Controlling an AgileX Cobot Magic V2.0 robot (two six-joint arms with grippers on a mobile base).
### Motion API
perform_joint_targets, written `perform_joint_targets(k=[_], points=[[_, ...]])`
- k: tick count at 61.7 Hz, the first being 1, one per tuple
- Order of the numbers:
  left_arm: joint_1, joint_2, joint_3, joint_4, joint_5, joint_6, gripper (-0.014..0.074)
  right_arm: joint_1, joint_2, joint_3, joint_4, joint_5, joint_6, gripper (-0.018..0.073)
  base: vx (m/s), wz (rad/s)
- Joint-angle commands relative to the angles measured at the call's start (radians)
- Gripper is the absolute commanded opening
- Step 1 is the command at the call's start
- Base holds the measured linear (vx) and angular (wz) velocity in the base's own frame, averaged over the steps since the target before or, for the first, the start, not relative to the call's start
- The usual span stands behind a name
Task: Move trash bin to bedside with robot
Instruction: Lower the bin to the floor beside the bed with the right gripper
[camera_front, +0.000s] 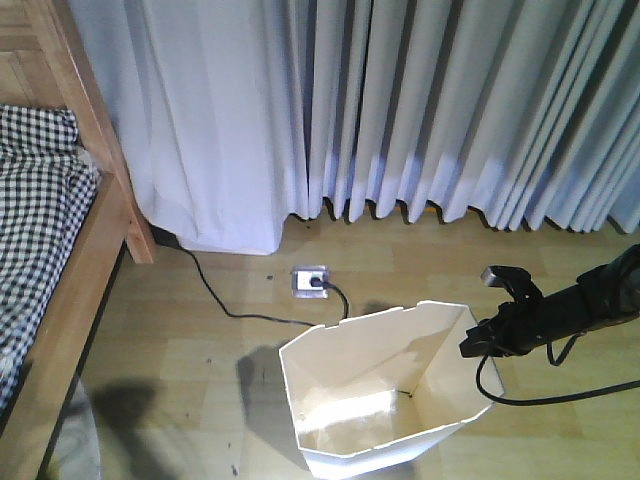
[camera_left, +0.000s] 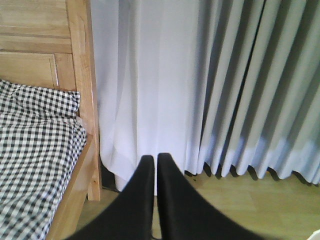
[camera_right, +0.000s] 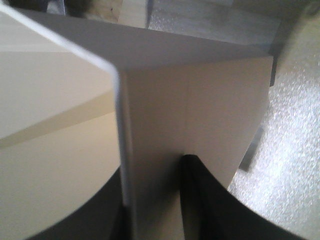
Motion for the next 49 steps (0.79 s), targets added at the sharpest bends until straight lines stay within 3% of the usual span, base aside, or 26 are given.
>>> perform_joint_targets(k=[1, 22, 49], points=[[0.000, -0.014, 0.012, -0.004, -0.065, -0.005, -0.0006, -0.003, -0.076, -0.009, 0.050, 0.201, 0.005, -0.0005, 0.30, 0.05], [0.000, -0.014, 0.012, -0.004, -0.065, -0.005, -0.0006, -0.003, -0.076, -0.009, 0.050, 0.201, 0.005, -0.0005, 0.22, 0.02], [0.000, -0.014, 0.012, -0.004, -0.065, -0.005, -0.0006, -0.003, -0.076, -0.009, 0.050, 0.201, 0.005, -0.0005, 0.02, 0.00]])
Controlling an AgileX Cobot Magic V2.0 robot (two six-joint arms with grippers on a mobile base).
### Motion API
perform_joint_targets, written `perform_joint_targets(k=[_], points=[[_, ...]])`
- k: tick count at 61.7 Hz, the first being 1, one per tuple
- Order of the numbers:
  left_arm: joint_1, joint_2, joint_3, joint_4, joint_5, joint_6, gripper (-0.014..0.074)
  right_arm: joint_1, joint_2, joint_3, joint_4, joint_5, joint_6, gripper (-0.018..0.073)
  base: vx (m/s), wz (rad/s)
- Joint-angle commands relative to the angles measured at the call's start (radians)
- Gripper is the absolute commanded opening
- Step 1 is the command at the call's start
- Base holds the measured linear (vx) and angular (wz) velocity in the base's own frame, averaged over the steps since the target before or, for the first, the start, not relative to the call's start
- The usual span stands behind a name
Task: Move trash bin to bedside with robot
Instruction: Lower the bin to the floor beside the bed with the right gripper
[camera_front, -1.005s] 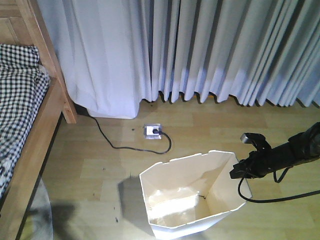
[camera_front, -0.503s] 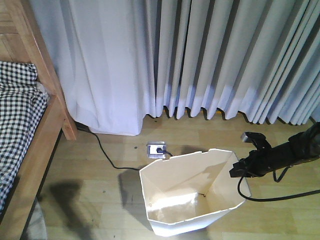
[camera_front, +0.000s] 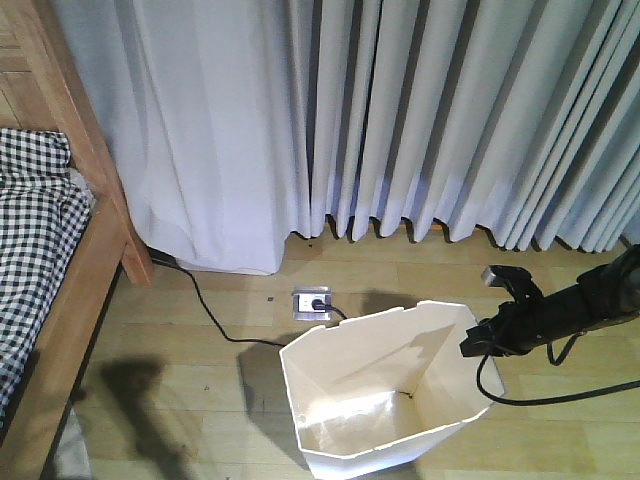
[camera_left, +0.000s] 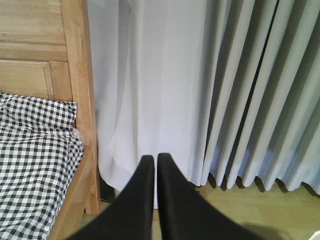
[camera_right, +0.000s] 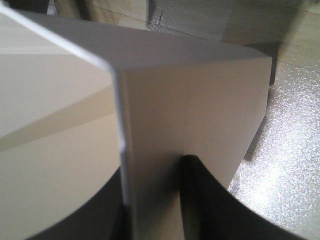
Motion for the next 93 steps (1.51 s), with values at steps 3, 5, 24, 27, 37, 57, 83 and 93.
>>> perform_joint_targets(k=[3, 5, 24, 27, 37, 57, 83, 93], points=[[0.000, -0.014, 0.012, -0.004, -0.065, -0.005, -0.0006, -0.003, -0.075, -0.008, 0.047, 0.204, 0.005, -0.0005, 0.00, 0.00], [0.000, -0.014, 0.012, -0.004, -0.065, -0.005, -0.0006, -0.003, -0.075, -0.008, 0.047, 0.204, 0.005, -0.0005, 0.00, 0.00], [0.000, -0.014, 0.012, -0.004, -0.065, -0.005, -0.0006, -0.003, -0.075, -0.008, 0.052, 0.204, 0.005, -0.0005, 0.00, 0.00], [0.000, -0.014, 0.012, -0.004, -0.065, -0.005, -0.0006, -0.003, -0.075, -0.008, 0.052, 0.204, 0.005, -0.0005, 0.00, 0.00], [0.000, -0.014, 0.012, -0.004, -0.065, -0.005, -0.0006, -0.003, -0.074, -0.008, 0.082, 0.206, 0.009, -0.0005, 0.00, 0.00], [0.000, -0.014, 0.012, -0.004, -0.065, -0.005, -0.0006, -0.003, -0.030, -0.055, 0.181, 0.026, 0.012, -0.0005, 0.00, 0.00], [0.000, -0.014, 0.012, -0.004, -0.065, -0.005, -0.0006, -0.003, 0.179, -0.304, 0.179, 0.026, 0.096, -0.0005, 0.00, 0.00], [0.000, -0.014, 0.012, -0.004, -0.065, -0.005, -0.0006, -0.003, 0.269, -0.411, 0.179, 0.049, 0.124, -0.0005, 0.00, 0.00]])
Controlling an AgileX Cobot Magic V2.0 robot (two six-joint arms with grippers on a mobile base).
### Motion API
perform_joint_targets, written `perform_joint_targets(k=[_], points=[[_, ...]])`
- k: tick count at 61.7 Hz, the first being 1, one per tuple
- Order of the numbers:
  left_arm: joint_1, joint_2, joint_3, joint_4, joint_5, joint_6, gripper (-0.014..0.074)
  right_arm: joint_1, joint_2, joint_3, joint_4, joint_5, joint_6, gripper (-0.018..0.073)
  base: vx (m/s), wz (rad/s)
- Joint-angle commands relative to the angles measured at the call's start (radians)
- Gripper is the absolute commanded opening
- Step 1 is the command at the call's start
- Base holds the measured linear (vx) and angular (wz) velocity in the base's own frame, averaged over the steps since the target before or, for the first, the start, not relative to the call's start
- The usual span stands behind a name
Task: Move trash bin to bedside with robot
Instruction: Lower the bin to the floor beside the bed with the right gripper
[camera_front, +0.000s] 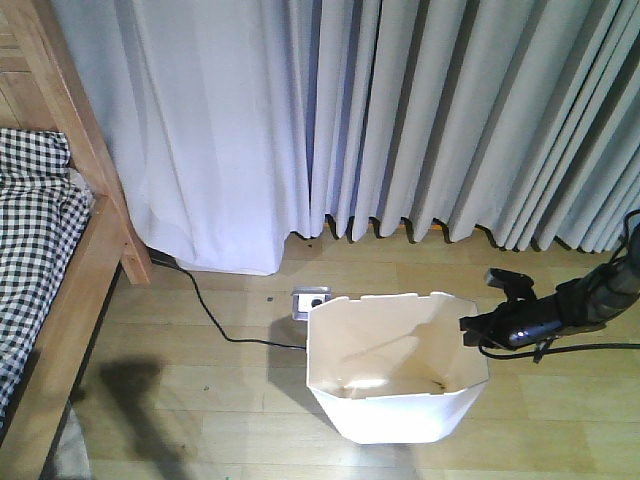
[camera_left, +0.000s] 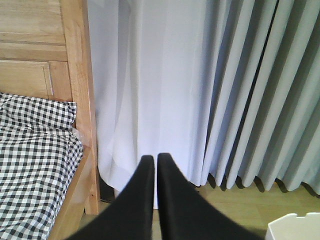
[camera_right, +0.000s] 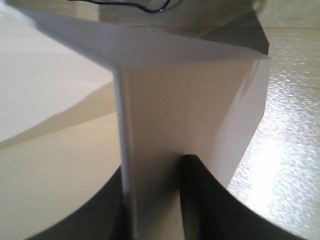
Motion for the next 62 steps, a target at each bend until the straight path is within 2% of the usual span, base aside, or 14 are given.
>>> perform_joint_targets(k=[1, 33, 51, 62], points=[[0.000, -0.014, 0.012, -0.004, -0.065, -0.005, -0.0006, -0.002, -0.027, -0.073, 0.042, 0.193, 0.035, -0.0005, 0.00, 0.00], [0.000, -0.014, 0.012, -0.004, -0.065, -0.005, -0.0006, -0.001, 0.218, -0.379, 0.034, 0.284, 0.101, 0.0003, 0.00, 0.00], [0.000, -0.014, 0.012, -0.004, -0.065, -0.005, -0.0006, -0.001, 0.275, -0.485, -0.090, 0.292, 0.235, 0.0017, 0.00, 0.00], [0.000, -0.014, 0.012, -0.004, -0.065, -0.005, -0.0006, -0.001, 0.276, -0.491, -0.115, 0.293, 0.257, 0.0066, 0.00, 0.00]])
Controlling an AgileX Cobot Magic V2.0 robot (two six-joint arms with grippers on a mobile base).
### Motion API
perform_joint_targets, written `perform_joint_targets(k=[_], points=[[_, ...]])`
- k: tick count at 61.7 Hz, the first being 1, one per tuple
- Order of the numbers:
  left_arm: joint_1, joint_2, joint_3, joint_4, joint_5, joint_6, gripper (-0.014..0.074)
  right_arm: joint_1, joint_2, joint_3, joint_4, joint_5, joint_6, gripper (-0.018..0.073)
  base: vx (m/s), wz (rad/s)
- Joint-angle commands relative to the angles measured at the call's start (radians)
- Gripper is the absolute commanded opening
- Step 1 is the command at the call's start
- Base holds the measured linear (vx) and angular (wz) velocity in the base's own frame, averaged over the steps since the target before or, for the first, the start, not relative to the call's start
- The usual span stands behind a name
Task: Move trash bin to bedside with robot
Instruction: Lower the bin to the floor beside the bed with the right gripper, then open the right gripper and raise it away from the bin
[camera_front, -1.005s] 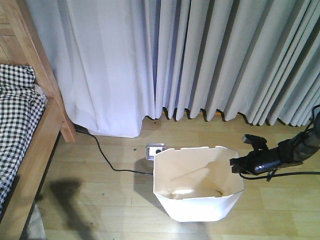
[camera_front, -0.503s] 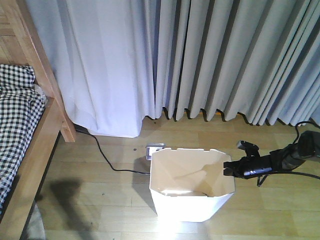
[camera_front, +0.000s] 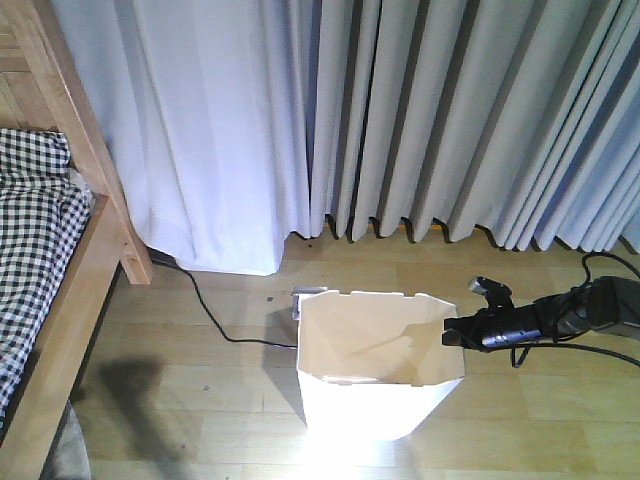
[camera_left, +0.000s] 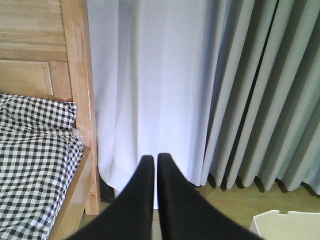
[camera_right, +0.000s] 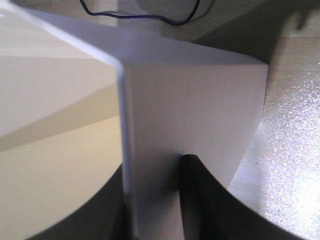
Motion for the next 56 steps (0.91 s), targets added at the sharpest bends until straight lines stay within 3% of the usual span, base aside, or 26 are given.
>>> perform_joint_targets(k=[1, 10, 33, 56], points=[[0.000, -0.014, 0.012, -0.004, -0.065, -0.005, -0.0006, -0.001, -0.060, -0.018, 0.033, 0.132, 0.015, 0.0072, 0.00, 0.00], [0.000, -0.014, 0.012, -0.004, -0.065, -0.005, -0.0006, -0.001, -0.060, -0.018, 0.033, 0.132, 0.021, 0.0174, 0.00, 0.00], [0.000, -0.014, 0.012, -0.004, -0.065, -0.005, -0.0006, -0.004, -0.063, -0.018, 0.033, 0.120, 0.013, 0.0563, 0.00, 0.00], [0.000, -0.014, 0.012, -0.004, -0.065, -0.005, -0.0006, -0.004, -0.063, -0.018, -0.002, 0.122, 0.094, 0.0585, 0.00, 0.00]])
